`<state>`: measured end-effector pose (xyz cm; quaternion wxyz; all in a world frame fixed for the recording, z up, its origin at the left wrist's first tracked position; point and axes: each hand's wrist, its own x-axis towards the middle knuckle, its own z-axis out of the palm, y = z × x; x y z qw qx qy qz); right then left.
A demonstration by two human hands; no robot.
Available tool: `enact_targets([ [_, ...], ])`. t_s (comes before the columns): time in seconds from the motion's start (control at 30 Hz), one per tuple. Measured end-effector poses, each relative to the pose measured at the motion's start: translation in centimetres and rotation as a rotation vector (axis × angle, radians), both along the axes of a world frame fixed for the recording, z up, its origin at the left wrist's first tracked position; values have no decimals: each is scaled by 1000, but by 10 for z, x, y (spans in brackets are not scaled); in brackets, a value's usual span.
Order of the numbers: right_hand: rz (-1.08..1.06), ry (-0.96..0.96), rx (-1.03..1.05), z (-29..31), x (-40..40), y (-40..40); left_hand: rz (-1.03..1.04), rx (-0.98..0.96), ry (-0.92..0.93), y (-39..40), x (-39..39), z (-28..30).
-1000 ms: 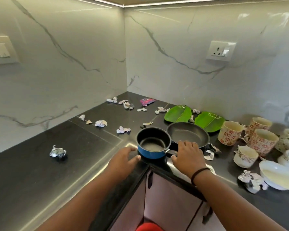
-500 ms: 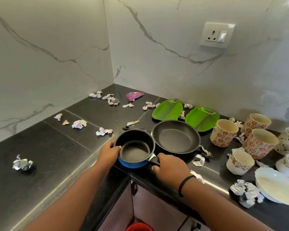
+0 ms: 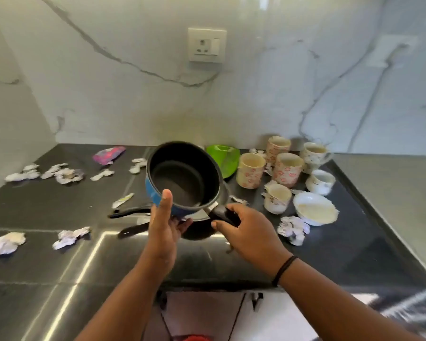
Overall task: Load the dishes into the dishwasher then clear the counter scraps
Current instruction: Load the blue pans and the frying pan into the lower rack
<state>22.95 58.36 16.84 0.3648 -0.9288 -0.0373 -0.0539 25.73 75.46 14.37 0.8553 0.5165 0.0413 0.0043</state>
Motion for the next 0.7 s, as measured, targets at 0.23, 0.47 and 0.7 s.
enact_targets([
  [0.23, -450, -60, 151, 14, -69, -86, -747, -23, 144, -144, -30, 5],
  [0.47, -750, -109, 163, 16, -162, -168, -1058, -178, 243, -273, -94, 17],
  [0.7, -918, -113, 82, 21, -279, -293, -1220, -147, 465, -421, -189, 20],
])
